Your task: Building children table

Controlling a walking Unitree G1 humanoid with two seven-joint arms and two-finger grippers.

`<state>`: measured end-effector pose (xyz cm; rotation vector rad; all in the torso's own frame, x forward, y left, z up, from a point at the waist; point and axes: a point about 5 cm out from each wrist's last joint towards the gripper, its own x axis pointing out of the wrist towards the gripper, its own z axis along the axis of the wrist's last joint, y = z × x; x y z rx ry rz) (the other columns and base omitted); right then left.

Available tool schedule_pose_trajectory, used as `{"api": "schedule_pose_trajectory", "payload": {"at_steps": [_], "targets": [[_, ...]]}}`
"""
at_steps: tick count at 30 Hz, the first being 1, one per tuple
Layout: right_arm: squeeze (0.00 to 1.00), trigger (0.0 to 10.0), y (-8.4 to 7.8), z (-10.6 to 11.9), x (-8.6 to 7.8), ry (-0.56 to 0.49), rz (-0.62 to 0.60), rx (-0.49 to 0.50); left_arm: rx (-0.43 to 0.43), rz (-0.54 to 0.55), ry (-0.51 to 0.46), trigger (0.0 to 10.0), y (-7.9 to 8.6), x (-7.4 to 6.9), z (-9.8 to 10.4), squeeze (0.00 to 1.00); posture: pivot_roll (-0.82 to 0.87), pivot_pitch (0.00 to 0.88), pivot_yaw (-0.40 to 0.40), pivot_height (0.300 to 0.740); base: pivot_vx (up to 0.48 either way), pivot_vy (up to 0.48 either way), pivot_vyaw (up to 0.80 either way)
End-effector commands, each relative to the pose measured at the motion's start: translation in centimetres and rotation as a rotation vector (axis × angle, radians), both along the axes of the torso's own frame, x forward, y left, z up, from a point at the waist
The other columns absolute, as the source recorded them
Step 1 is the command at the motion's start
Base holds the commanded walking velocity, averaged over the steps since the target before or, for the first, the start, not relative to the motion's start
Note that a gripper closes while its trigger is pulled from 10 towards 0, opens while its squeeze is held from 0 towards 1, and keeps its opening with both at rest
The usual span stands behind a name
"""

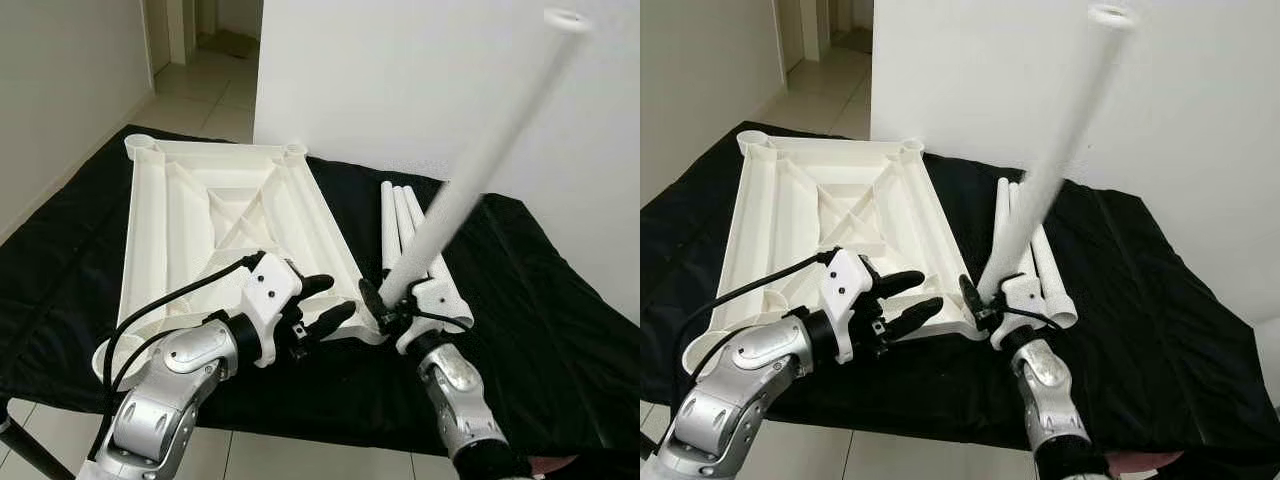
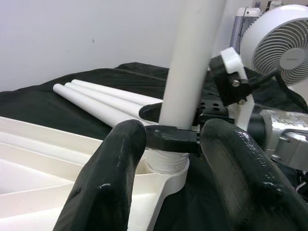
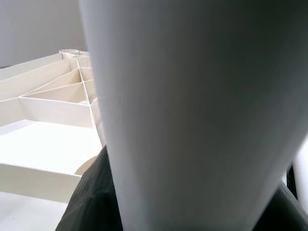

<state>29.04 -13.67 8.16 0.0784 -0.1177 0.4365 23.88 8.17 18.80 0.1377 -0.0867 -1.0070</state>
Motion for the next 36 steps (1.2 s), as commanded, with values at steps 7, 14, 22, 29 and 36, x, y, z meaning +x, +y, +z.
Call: {"api": "schedule_pose_trajectory", "payload": {"at_steps": [7,14,22,29,36], "targets": [[0.0,10.0,-0.8,-5.3,-2.6,0.251,-0.031,0.01,-0.011,0.04,-0.007,10.0,0.0,-0.1,0.2,0.0,0.03,0.0,-0.117,0.74,0.0,0.0,0.0],[0.0,10.0,-0.8,-5.8,-2.4,0.319,-0.03,0.007,-0.009,0.036,-0.007,10.0,0.0,0.0,0.2,0.0,0.03,0.0,-0.111,0.74,0.0,0.0,0.0],[0.0,10.0,-1.0,-6.5,-1.6,0.466,-0.013,-0.046,-0.008,0.031,-0.009,10.0,0.0,0.1,0.3,0.0,0.03,0.0,-0.11,0.74,0.0,0.0,0.0],[0.0,10.0,-1.2,-6.3,-1.0,0.518,-0.006,-0.005,-0.01,0.032,-0.013,10.0,-0.1,0.1,0.4,0.0,0.03,0.0,-0.113,0.74,0.0,0.0,0.0],[0.0,10.0,-1.0,-6.2,-0.7,0.568,0.007,0.039,-0.011,0.029,-0.016,10.0,-0.1,0.1,0.4,0.0,0.03,0.0,-0.114,0.74,0.0,0.0,0.0]]}}
